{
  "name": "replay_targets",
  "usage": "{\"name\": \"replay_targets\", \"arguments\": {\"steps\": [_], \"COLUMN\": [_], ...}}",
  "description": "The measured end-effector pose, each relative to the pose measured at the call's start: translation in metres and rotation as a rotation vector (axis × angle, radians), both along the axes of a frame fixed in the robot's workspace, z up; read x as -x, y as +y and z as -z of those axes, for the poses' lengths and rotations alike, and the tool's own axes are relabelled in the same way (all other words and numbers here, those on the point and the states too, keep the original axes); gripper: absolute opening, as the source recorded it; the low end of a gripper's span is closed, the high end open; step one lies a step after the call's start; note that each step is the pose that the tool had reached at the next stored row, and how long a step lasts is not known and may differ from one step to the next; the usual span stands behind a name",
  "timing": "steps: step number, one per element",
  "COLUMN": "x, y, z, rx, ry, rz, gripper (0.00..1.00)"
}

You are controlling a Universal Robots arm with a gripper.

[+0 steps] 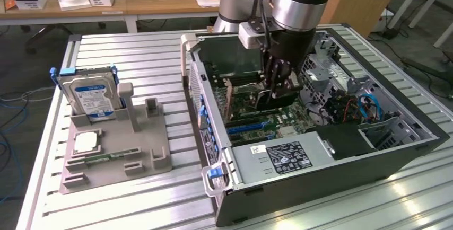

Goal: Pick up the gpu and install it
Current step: 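Insert the gpu into the slot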

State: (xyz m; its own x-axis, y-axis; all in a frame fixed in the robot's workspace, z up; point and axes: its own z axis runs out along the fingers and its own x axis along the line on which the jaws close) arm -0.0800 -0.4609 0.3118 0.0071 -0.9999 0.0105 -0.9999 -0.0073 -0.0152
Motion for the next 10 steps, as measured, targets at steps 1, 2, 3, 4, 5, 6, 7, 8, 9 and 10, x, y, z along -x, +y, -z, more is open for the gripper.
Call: {"name": "replay_targets", "arguments": {"steps": [1, 2, 3, 4, 5, 6, 7, 8, 9, 10], "x": [0.001, 0.002, 0.002, 0.002, 0.002, 0.002, 0.002, 0.002, 0.002, 0.002], "y": [0.0, 0.0, 0.0, 0.0, 0.0, 0.0, 0.0, 0.0, 0.0, 0.0], "z": [0.0007, 0.0013, 0.0022, 0.0038, 0.0056, 0.0074, 0.0093, 0.011, 0.0128, 0.0148], "rx": [0.0002, 0.0001, 0.0002, 0.0002, 0.0003, 0.0001, 0.0001, 0.0001, 0.0001, 0.0], "ry": [0.0001, 0.0001, 0.0002, 0.0003, 0.0002, 0.0002, 0.0002, 0.0002, 0.0002, 0.0001], "rz": [0.0, 0.0, 0.0, 0.0, 0.0, 0.0, 0.0, 0.0, 0.0, 0.0], "gripper": [0.26, 0.26, 0.26, 0.26, 0.26, 0.26, 0.26, 0.26, 0.26, 0.26]}}
